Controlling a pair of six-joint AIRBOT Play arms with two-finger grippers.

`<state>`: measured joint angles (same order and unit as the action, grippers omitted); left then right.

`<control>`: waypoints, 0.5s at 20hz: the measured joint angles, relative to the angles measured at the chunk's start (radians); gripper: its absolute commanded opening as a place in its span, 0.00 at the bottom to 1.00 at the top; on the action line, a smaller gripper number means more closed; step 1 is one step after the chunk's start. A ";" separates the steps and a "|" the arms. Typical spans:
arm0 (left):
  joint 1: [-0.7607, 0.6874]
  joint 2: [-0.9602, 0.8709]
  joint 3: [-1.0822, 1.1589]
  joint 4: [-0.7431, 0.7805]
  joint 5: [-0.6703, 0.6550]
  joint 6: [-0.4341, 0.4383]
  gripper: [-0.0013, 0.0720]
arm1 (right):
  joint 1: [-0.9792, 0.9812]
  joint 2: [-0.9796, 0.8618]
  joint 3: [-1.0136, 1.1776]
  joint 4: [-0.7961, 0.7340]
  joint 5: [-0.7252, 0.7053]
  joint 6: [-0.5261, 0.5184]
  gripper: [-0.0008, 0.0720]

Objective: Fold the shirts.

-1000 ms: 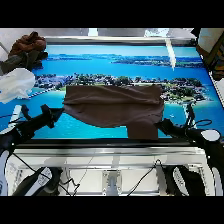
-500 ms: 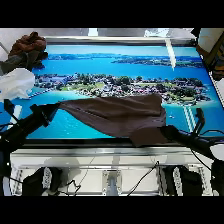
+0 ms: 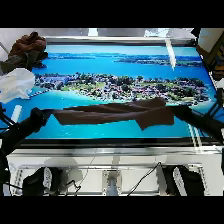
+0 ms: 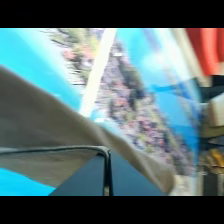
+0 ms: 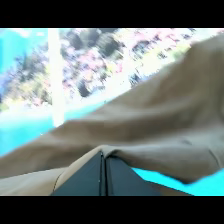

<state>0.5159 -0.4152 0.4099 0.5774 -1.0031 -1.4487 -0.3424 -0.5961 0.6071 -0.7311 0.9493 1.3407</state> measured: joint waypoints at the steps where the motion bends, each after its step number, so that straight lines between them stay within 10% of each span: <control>1: 0.000 0.000 0.001 0.021 0.005 -0.010 0.03 | 0.000 -0.071 0.014 0.055 -0.027 -0.053 0.05; 10: -0.057 -0.146 -0.002 0.148 0.106 -0.035 0.03 | 0.093 -0.549 0.137 0.216 -0.217 -0.311 0.05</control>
<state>0.4591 -0.5610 0.4080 0.7254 -0.8974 -1.4834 -0.2489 -1.1446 0.7437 -0.5152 0.7326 1.0294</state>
